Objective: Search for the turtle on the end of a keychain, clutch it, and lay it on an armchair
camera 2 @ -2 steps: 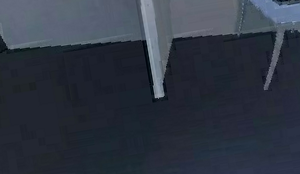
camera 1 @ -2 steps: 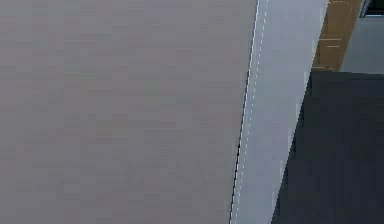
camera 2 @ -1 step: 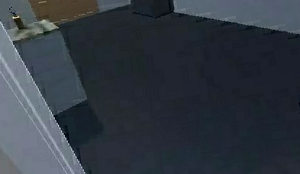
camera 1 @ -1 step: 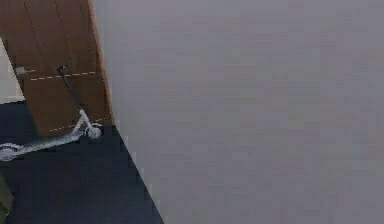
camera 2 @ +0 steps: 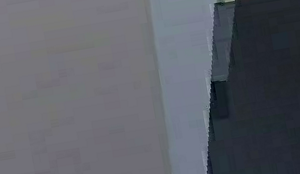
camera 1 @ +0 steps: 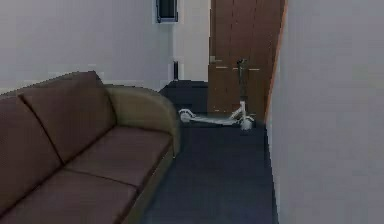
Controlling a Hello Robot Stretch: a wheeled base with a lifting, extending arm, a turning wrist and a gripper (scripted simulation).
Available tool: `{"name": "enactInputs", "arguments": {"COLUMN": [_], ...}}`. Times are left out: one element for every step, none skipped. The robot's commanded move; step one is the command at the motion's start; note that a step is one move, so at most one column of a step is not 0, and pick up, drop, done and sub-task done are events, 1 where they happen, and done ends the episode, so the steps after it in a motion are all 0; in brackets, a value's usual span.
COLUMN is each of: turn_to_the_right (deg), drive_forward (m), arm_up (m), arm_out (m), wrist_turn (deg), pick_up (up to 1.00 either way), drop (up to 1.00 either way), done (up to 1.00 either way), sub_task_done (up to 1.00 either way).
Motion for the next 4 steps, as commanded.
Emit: {"name": "enactInputs", "arguments": {"turn_to_the_right": [-45.0,-27.0,0.0,45.0], "drive_forward": [0.00,0.00,0.05,0.00], "arm_up": [0.00,0.00,0.00,0.00], "arm_out": [0.00,0.00,0.00,0.00], "wrist_turn": [0.0,0.0,0.0,0.0], "pick_up": [0.00,0.00,0.00,0.00], "drop": [0.00,0.00,0.00,0.00], "done": [0.00,0.00,0.00,0.00], "sub_task_done": [0.00,0.00,0.00,0.00]}}
